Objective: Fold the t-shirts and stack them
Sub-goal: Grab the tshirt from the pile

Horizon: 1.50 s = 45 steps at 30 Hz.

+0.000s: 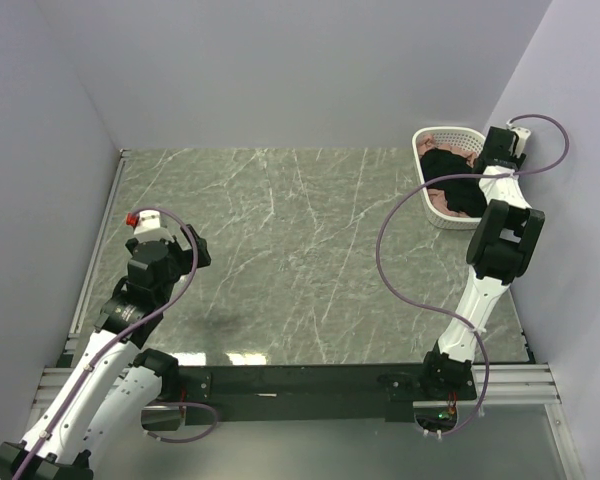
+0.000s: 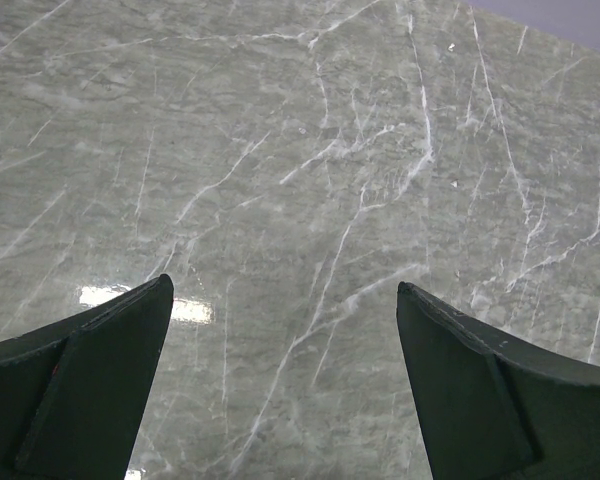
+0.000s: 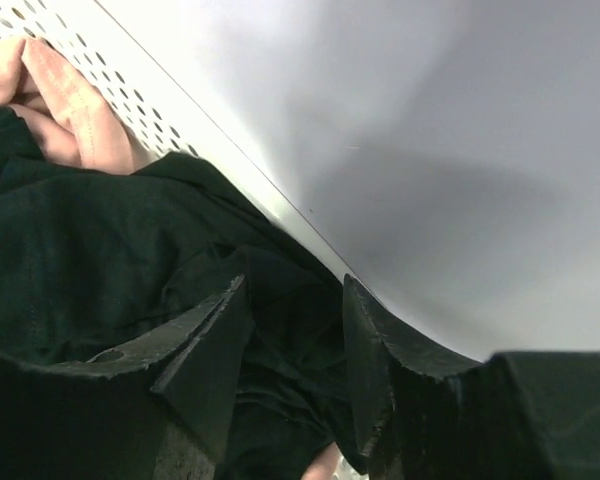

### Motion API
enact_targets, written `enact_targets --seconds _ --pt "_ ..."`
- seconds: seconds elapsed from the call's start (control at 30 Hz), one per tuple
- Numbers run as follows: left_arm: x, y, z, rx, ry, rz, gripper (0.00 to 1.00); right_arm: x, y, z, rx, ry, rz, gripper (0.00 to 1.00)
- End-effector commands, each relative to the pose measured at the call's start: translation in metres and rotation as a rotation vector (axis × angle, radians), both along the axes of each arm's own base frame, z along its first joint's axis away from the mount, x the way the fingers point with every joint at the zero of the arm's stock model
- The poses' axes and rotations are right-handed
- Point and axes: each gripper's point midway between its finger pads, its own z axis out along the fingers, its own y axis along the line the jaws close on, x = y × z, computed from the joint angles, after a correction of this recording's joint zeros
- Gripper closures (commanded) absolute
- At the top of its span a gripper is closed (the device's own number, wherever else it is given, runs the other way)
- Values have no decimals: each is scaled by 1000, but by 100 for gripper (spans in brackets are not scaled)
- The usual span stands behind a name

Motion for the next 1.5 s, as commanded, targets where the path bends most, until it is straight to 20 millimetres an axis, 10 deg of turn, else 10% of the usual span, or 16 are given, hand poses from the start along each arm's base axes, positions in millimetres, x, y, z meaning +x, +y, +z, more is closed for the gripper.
enact_targets --seconds 0.0,0.4,0.87,1.2,1.47 --pt "4 -5 5 1 -32 -29 0 5 -8 -3 -11 -4 -5 51" --pt "3 -5 6 2 -36 -32 1 1 -7 -1 -13 7 4 81" --pt "0 -4 14 -7 -72 -33 1 -20 28 142 -143 -241 -34 100" --pt "-7 7 25 -21 -110 21 1 -48 119 280 -224 -420 129 100" --pt "-15 11 37 -45 -150 30 0 -70 275 330 -207 -450 462 100"
